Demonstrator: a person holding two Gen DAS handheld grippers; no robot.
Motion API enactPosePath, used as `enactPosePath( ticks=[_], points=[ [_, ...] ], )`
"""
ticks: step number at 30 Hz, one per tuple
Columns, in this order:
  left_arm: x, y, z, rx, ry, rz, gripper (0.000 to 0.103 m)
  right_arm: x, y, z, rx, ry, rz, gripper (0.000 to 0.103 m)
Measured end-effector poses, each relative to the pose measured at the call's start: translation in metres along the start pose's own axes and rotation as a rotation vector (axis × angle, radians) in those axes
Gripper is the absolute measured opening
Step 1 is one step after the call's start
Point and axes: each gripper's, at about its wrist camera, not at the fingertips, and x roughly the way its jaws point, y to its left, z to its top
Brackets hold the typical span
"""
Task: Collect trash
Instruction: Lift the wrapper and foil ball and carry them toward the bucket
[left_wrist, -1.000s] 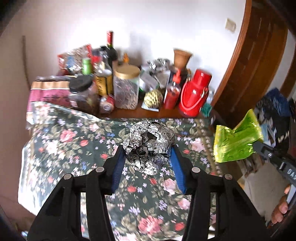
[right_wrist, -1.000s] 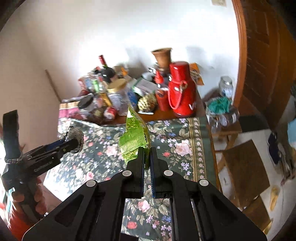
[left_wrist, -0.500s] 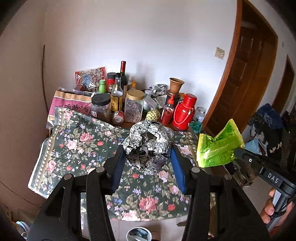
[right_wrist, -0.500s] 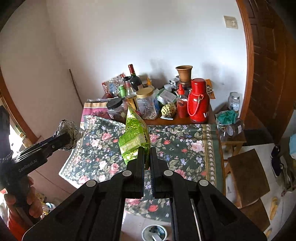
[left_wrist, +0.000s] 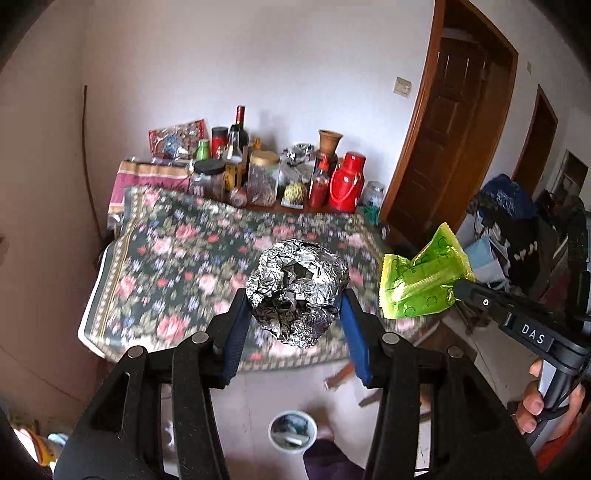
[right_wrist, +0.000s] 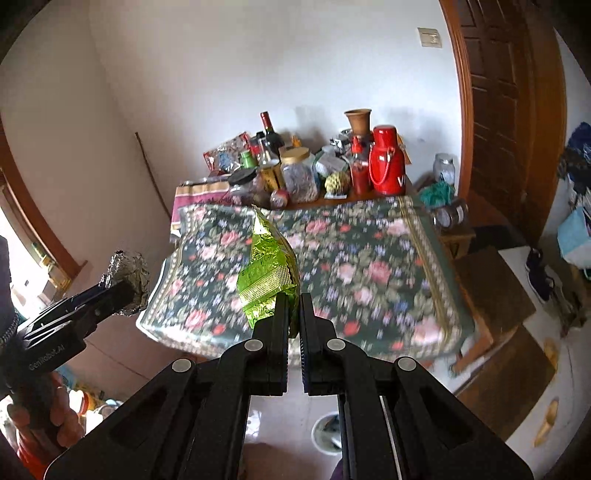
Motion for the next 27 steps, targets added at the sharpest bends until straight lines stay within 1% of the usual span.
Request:
enactPosePath(
  ticks=[4, 7, 15, 19, 21, 25, 27],
  points=[
    [-0.02, 0.01, -0.03, 0.002, 0.031, -0.014, 0.048, -0.013, 0.011, -0.031, 0.026, 0.016, -0.017, 0.005],
    [-0.026, 0.013, -0.048, 0.007, 0.059, -0.025, 0.048, -0.019, 0.015, -0.05, 0.043, 0.041, -0.03, 0.005],
    [-0.023, 0.009, -0.083, 0.0, 0.151, -0.055, 0.048, -0.022, 0.016, -0.088, 0.063, 0.127, -0.058, 0.005],
    [-0.006, 0.004, -0.103, -0.009, 0.211, -0.05, 0.048, -0.009, 0.006, -0.103, 0.069, 0.178, -0.054, 0.005],
    [0.005, 0.003, -0.111, -0.019, 0.24, -0.047, 0.048, 0.004, -0.002, -0.11, 0.075, 0.213, -0.048, 0.005],
    [0.042, -0.002, -0.135, -0.048, 0.318, -0.036, 0.048, 0.036, -0.022, -0.127, 0.088, 0.283, -0.036, 0.005],
    [0.067, -0.003, -0.151, -0.066, 0.359, -0.031, 0.048, 0.053, -0.031, -0.137, 0.091, 0.316, -0.033, 0.005]
  ],
)
